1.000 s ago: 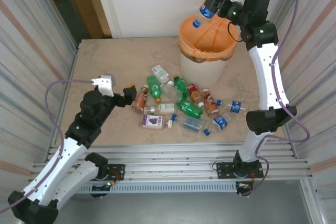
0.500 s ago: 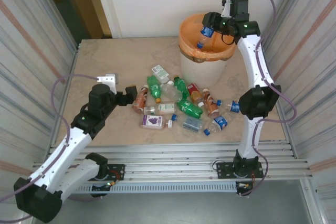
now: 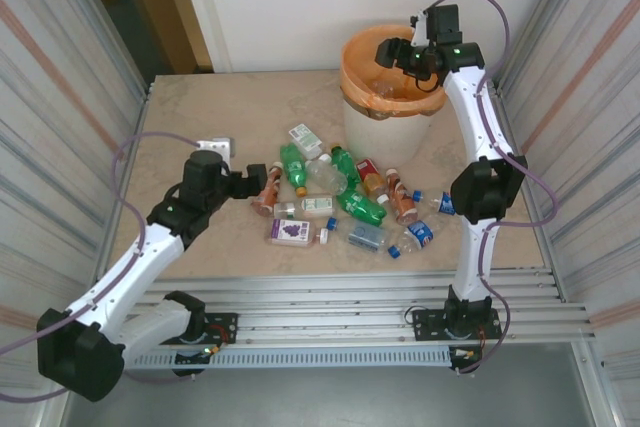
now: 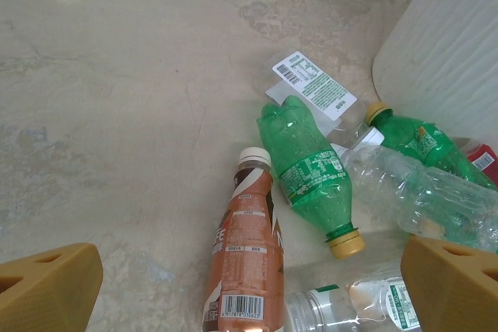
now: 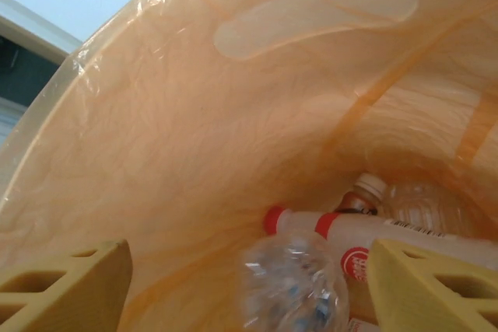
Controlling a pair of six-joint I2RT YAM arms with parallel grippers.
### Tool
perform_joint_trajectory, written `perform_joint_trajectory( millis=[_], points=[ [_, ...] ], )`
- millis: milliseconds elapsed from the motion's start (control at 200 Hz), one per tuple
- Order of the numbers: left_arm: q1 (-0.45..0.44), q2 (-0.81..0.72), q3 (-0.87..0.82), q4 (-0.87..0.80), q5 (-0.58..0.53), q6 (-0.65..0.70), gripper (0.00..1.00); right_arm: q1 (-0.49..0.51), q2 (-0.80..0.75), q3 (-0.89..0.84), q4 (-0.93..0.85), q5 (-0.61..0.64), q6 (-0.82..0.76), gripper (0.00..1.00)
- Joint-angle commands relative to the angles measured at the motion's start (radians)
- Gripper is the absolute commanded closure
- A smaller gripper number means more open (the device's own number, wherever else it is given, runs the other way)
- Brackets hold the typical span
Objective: Put the plastic bottles in the bin
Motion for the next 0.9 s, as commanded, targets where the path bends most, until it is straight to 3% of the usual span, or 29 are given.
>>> perform_joint_trajectory(
  millis=[0, 225, 421, 486, 897],
  points=[
    [0.008, 0.006, 0.039, -0.027, 0.014, -0.012, 0.01, 0.003, -0.009, 0.03, -0.016, 0.019, -0.021, 0.18],
    [0.008, 0.038, 0.04, -0.034, 0.042, 0.004, 0.01, 0.008, -0.072, 0.054, -0.055, 0.044, -0.042, 0.13],
    [0.008, 0.122, 0.066, -0.078, 0.041, 0.004, 0.02, 0.029, -0.182, 0.018, -0.13, 0.169, -0.093, 0.03],
    [0.008, 0.159, 0.076, -0.084, 0.05, 0.004, 0.03, 0.033, -0.239, -0.04, -0.132, 0.212, -0.105, 0.0],
    [0.006, 0.317, 0.088, -0.067, 0.08, -0.001, 0.13, 0.027, -0.704, -0.632, -0.018, 0.437, -0.072, 0.02]
  ],
)
